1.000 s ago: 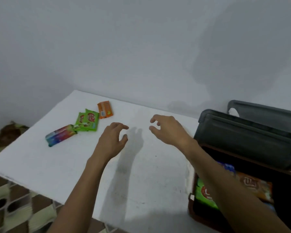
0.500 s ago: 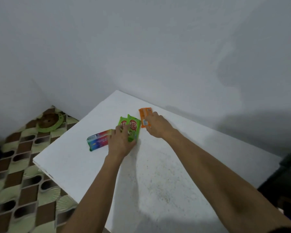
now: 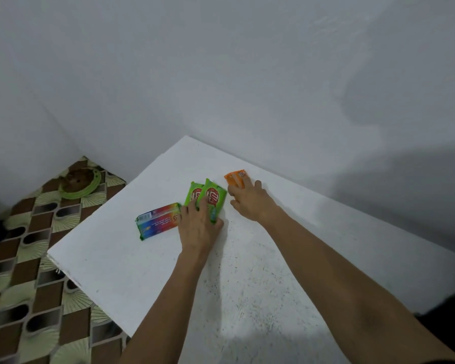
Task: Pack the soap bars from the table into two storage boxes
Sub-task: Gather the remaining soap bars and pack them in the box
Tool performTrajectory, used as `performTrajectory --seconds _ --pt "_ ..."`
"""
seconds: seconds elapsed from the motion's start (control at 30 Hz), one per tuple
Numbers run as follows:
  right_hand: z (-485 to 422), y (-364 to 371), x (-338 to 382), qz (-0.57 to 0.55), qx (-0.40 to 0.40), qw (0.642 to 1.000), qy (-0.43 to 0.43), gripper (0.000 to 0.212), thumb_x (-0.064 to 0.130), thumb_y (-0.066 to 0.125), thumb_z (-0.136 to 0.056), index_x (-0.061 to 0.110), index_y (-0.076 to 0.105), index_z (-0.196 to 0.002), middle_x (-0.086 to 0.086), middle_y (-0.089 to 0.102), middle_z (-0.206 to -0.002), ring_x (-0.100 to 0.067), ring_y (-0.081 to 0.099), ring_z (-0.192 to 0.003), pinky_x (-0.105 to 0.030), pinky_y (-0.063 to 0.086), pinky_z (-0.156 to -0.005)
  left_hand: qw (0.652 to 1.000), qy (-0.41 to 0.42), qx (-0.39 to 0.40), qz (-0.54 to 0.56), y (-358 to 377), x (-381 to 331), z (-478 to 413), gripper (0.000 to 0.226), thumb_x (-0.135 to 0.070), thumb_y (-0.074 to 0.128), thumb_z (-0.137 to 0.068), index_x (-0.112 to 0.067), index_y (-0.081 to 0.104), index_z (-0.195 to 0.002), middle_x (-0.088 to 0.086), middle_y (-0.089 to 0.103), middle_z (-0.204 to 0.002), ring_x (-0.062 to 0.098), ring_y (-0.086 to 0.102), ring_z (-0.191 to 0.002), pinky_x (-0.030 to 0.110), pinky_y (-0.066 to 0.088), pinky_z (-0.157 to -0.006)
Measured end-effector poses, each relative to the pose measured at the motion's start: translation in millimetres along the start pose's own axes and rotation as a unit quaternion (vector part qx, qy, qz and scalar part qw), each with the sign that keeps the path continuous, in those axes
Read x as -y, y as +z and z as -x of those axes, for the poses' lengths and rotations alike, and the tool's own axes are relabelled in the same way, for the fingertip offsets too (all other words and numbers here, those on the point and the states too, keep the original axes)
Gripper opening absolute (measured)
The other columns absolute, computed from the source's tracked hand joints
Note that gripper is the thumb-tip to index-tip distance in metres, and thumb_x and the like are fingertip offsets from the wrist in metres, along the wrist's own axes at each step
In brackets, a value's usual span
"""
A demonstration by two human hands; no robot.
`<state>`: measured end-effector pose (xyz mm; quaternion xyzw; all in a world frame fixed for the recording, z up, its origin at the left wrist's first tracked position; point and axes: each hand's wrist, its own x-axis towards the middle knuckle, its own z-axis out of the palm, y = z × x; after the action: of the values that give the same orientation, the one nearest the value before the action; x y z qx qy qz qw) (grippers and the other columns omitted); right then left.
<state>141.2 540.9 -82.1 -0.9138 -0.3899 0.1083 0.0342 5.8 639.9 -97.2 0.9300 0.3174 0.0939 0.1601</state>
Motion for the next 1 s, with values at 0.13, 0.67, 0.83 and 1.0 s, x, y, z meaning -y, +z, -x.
performTrajectory --seconds 0.13,0.67,0.83,1.0 --pt "21 0 -16 -0.019 -0.026 0.999 0.027 0.062 0.031 0.050 -0.094 0.026 0.024 -0.149 -0.018 0.035 -0.139 -0.036 0.042 -0.112 -0.040 0.043 -0.086 0.987 -0.045 0.012 0.151 -9 -6 5 0.073 -0.031 0.073 -0.081 -0.018 0.039 -0.144 0.012 0.040 -0.144 0.028 0.044 -0.126 0.040 0.043 -0.101" --pt "129 -8 -44 -0.326 -0.116 0.935 0.078 0.025 0.009 0.049 -0.093 0.030 0.049 -0.106 -0.008 0.060 -0.099 -0.033 0.057 -0.076 -0.026 0.038 -0.053 0.934 -0.067 0.005 0.350 -26 -19 69 0.051 -0.033 0.071 -0.083 -0.022 0.057 -0.131 0.004 0.057 -0.127 0.018 0.055 -0.112 0.041 0.051 -0.095" --pt "189 -36 -62 -0.425 -0.150 0.885 0.112 0.028 0.006 0.048 -0.094 0.030 0.054 -0.108 -0.006 0.064 -0.109 -0.013 0.062 -0.076 -0.024 0.051 -0.052 0.885 -0.083 0.002 0.458 -33 -38 94 0.031 -0.023 0.067 -0.089 -0.023 0.066 -0.120 -0.005 0.062 -0.106 0.014 0.063 -0.097 0.041 0.059 -0.081" --pt "259 -54 -75 -0.458 -0.209 0.859 0.096 0.021 0.011 0.053 -0.097 0.025 0.060 -0.110 -0.002 0.064 -0.111 -0.021 0.065 -0.093 -0.032 0.060 -0.069 0.836 -0.064 0.044 0.543 -44 -65 120 0.028 -0.015 0.071 -0.086 -0.021 0.069 -0.113 -0.005 0.066 -0.103 0.020 0.068 -0.096 0.037 0.060 -0.076"
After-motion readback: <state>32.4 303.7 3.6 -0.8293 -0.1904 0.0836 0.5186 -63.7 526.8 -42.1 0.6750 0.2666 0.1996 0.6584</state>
